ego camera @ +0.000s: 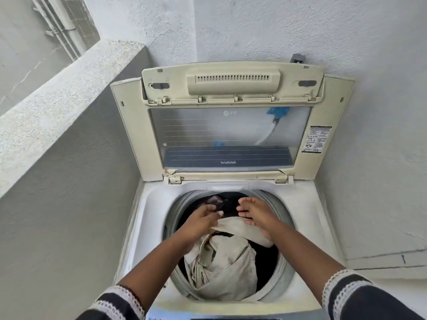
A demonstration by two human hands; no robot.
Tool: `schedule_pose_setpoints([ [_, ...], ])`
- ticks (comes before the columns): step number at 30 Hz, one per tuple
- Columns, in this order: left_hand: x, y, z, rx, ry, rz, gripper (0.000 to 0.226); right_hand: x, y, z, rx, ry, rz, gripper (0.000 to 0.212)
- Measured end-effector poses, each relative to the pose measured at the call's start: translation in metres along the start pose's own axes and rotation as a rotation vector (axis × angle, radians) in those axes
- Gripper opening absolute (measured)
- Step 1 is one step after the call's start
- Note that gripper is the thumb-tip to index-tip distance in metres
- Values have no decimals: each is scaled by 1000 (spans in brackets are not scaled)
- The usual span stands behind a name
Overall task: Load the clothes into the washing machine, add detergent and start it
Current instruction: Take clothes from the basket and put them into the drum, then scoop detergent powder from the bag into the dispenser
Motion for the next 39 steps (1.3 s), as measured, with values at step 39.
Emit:
schedule_pose_setpoints([
  [39,-15,14,65,228,-69,-435,42,17,-3,24,125,2,367,15],
])
Point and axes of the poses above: each hand's wrist, its own z-axis towards the middle knuckle, its own y-axis out of the palm, x = y × z, the point moved 3 cm from there along z, towards the middle knuckle, and after that the axes turned 3 degrees about z, right-handed, at the moved point
